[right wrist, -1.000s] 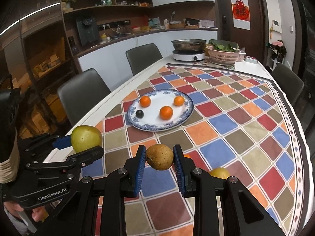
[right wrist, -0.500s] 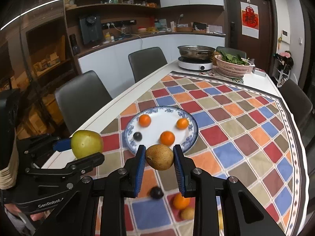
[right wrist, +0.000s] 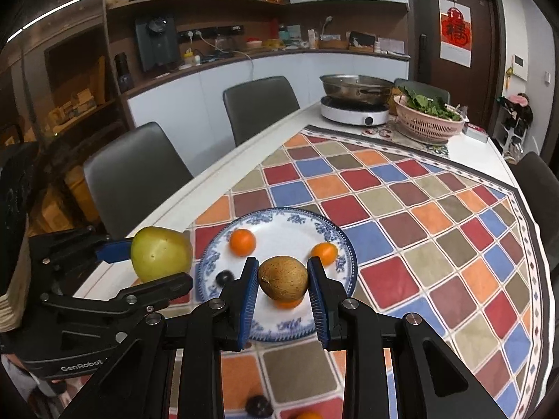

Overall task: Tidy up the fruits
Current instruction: 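Carry the green fruit in the left tool and kiwi in the right tool over the plate, then open both tools to drop the green fruit and kiwi onto the plate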

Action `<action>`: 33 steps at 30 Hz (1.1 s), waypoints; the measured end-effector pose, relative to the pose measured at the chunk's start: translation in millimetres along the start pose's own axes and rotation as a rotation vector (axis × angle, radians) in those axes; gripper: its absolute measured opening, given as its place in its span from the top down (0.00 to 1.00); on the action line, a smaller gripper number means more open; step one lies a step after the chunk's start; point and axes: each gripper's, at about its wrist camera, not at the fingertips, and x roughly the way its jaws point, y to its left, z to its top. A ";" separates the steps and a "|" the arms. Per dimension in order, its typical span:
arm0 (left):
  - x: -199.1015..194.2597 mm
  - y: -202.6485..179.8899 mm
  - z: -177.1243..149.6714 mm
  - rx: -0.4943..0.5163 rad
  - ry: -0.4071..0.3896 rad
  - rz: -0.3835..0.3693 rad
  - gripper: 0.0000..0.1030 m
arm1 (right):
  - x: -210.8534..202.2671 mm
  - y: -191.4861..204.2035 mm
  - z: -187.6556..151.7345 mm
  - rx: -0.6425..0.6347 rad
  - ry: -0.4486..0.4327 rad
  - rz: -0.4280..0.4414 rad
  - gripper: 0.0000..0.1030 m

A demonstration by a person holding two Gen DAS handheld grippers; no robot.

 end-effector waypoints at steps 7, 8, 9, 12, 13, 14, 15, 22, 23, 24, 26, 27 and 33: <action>42.9 18.3 12.5 -0.044 0.054 -0.034 0.52 | 50.6 -17.4 12.9 0.035 0.083 0.000 0.71; 48.4 20.4 13.1 -0.049 0.063 -0.037 0.52 | 56.6 -19.7 13.8 0.039 0.095 -0.002 0.71; 54.9 22.5 14.5 -0.054 0.074 -0.038 0.52 | 62.9 -21.8 14.9 0.044 0.106 -0.001 0.71; 72.4 26.7 15.3 -0.059 0.109 -0.039 0.52 | 84.1 -29.4 16.5 0.066 0.152 0.008 0.71; 77.6 27.5 15.3 -0.060 0.119 -0.037 0.52 | 89.6 -30.9 16.2 0.069 0.162 0.008 0.71; 81.5 28.0 15.1 -0.059 0.126 -0.036 0.52 | 94.1 -32.5 15.7 0.074 0.171 0.009 0.71; 86.0 28.4 14.9 -0.059 0.136 -0.036 0.52 | 97.9 -34.0 14.8 0.078 0.180 0.013 0.71; 101.9 29.2 11.7 -0.052 0.171 -0.035 0.52 | 117.6 -40.4 9.1 0.115 0.216 0.031 0.71; 103.5 29.3 11.0 -0.053 0.176 -0.034 0.52 | 118.6 -40.4 9.3 0.116 0.217 0.034 0.71; 104.6 29.4 10.1 -0.053 0.182 -0.032 0.52 | 119.8 -40.7 9.5 0.118 0.219 0.039 0.71; 107.2 29.4 9.0 -0.053 0.193 -0.032 0.52 | 121.6 -41.9 9.5 0.129 0.223 0.045 0.71; 108.4 29.4 8.3 -0.054 0.199 -0.032 0.52 | 122.0 -42.7 9.5 0.135 0.225 0.047 0.70; 103.2 26.4 3.0 -0.039 0.195 -0.016 0.48 | 115.7 -40.9 8.5 0.120 0.208 0.018 0.62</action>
